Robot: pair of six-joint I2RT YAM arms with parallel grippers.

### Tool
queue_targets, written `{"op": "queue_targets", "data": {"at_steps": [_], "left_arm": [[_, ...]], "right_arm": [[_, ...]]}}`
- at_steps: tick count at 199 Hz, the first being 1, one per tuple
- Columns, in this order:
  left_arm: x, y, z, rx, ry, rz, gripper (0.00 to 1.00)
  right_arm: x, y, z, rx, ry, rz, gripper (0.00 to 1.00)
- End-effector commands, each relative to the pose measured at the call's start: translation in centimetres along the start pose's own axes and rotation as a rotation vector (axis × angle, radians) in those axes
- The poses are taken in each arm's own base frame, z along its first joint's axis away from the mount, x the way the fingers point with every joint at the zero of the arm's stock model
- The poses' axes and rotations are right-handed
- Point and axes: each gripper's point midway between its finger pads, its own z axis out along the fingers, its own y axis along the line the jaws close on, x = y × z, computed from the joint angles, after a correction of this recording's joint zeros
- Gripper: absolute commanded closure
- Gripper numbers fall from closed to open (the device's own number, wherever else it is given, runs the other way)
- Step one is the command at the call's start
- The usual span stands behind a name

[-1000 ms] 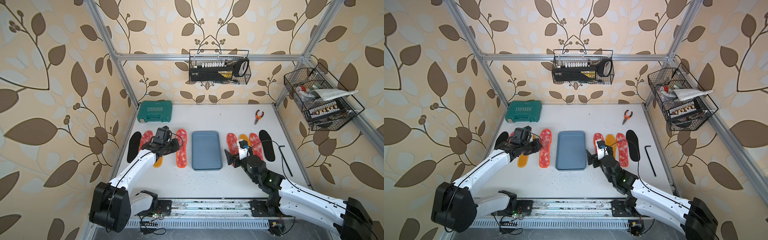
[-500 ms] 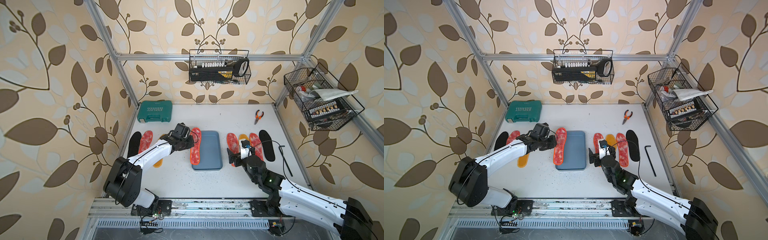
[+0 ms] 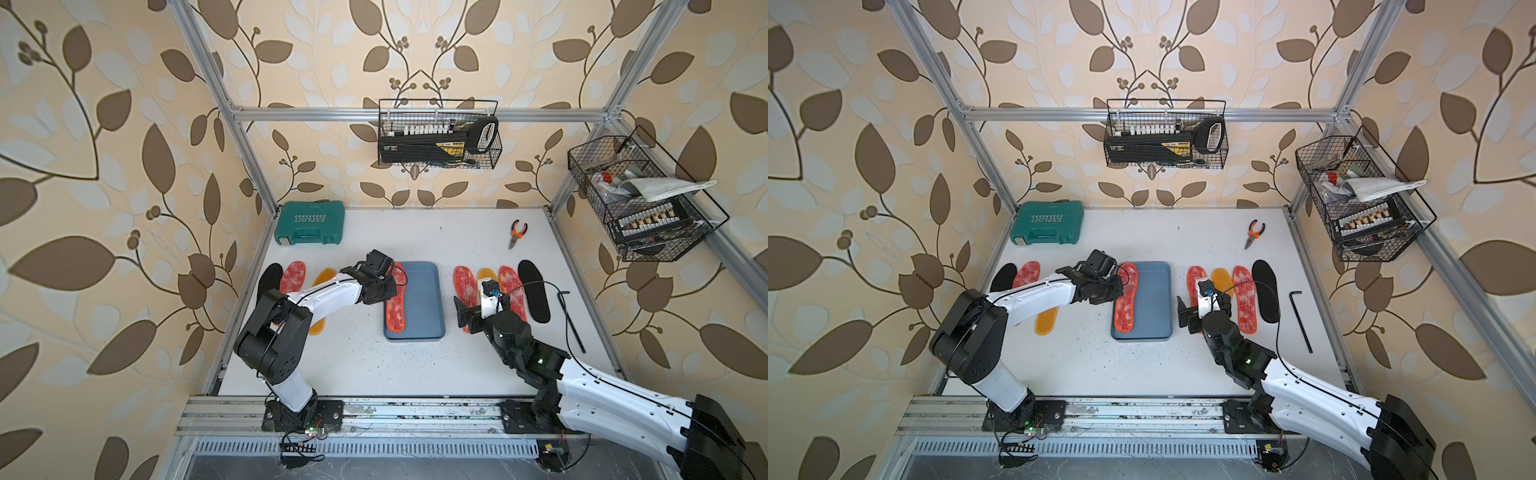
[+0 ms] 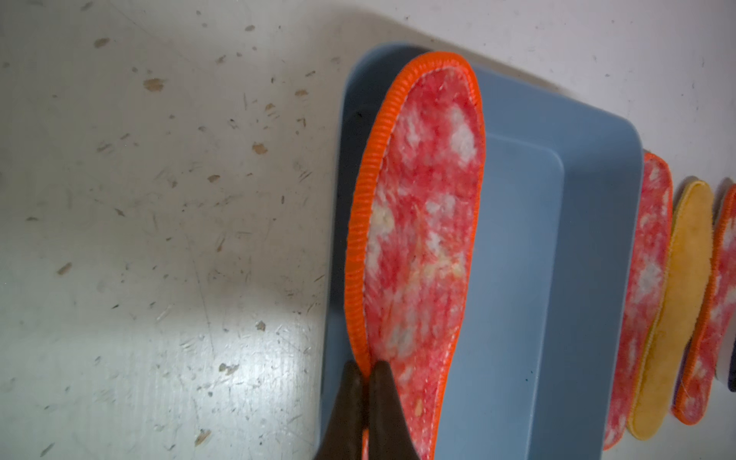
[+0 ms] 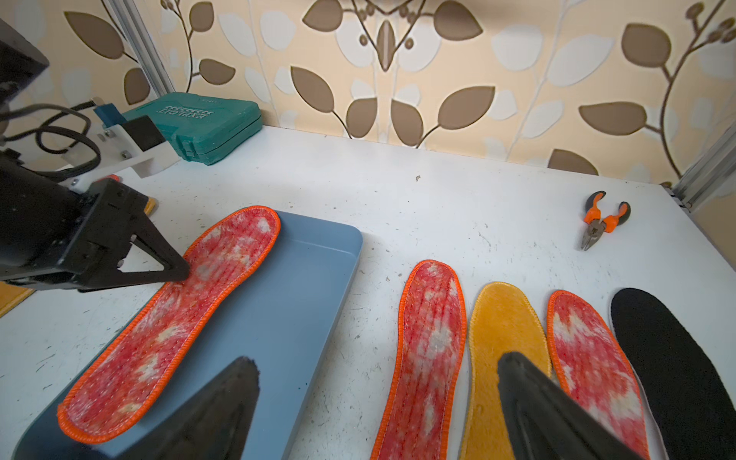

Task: Put the insoles into the storage box
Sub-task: Place the insole in the storage box.

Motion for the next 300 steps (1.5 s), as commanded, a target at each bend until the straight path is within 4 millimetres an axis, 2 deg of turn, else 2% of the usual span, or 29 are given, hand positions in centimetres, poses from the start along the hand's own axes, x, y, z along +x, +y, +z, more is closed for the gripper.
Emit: {"op": "queue_targets", "data": {"at_steps": [1,119,133,155,169,224,259,285,300], "left_arm": [[-0.9,-0.6,-0.2,-0.02,-0.032,-0.006,1.0],[-0.7,-0.4,0.5,-0.087,-0.018,0.02,1.0],[-0.6,-0.3,0.5,-0.091,-0.017,0.021,0.91],[-0.6,-0.4,0.4,-0.093,-0.016,0.021,0.88],[-0.6,-0.3,0.4,-0.093,-0.016,0.019,0.79],[-0.7,-0.7,0.0,-0.078,-0.021,0.019,0.71],[-1.4,-1.2,-1.9,-0.065,-0.057,0.025,0.67],[-2.7,-1.9,-5.0,-0.022,-0.145,0.072,0.56],[-3.5,-2.1,-7.1,0.009,-0.217,0.132,0.46]], "right_arm": [[0.6,-0.3,0.1,0.016,0.016,-0.001,0.04],[0.7,-0.1,0.4,0.009,0.028,-0.007,0.04],[0.7,0.0,0.4,0.007,0.03,-0.008,0.04],[0.8,0.1,0.5,0.004,0.035,-0.012,0.04],[0.8,0.2,0.5,0.001,0.034,-0.009,0.04],[0.8,0.2,0.5,0.0,0.038,-0.013,0.04],[0.7,-0.2,0.5,0.023,0.033,-0.019,0.04],[0.8,-1.2,0.6,0.066,0.046,-0.02,0.02],[1.2,-2.2,1.0,0.086,0.081,0.009,0.01]]}}
